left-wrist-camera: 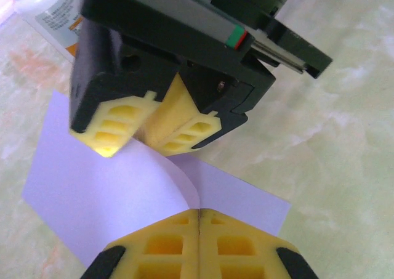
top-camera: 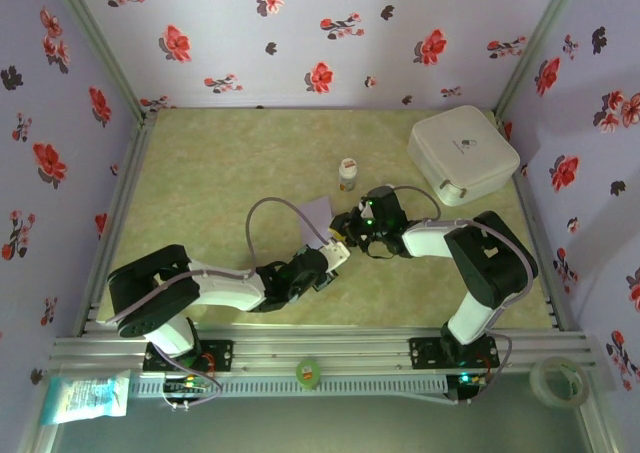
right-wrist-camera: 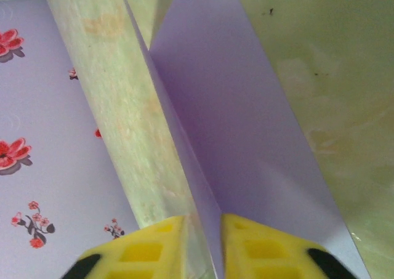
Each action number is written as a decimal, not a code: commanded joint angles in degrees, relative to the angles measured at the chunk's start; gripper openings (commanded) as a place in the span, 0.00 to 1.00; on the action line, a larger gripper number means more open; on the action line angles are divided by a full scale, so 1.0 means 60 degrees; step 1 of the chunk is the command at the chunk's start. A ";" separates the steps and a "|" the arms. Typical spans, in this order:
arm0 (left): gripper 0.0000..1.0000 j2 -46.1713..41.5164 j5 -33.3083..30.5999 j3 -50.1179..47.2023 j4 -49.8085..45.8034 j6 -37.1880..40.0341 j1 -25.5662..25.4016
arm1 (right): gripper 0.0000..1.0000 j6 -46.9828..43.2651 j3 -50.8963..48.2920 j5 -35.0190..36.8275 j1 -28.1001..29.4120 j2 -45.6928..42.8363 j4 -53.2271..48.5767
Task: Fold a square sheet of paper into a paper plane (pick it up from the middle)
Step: Fold the triangle a second time at the center of the table.
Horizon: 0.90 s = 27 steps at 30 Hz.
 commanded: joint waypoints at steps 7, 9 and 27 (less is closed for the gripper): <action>0.00 -0.0807 0.3607 0.0186 -0.0884 -0.2804 0.1350 | 0.47 -0.2045 -0.0076 0.1772 -0.0225 -0.1820 -0.3571; 0.00 -0.0793 0.4545 0.0113 -0.0665 -0.3412 0.1747 | 0.48 -0.2380 -0.0178 0.2243 -0.0360 -0.2379 -0.4266; 0.00 -0.0621 0.6100 0.0190 -0.0725 -0.4657 0.2611 | 0.05 -0.3212 -0.0619 0.0878 0.0110 -0.2537 -0.4056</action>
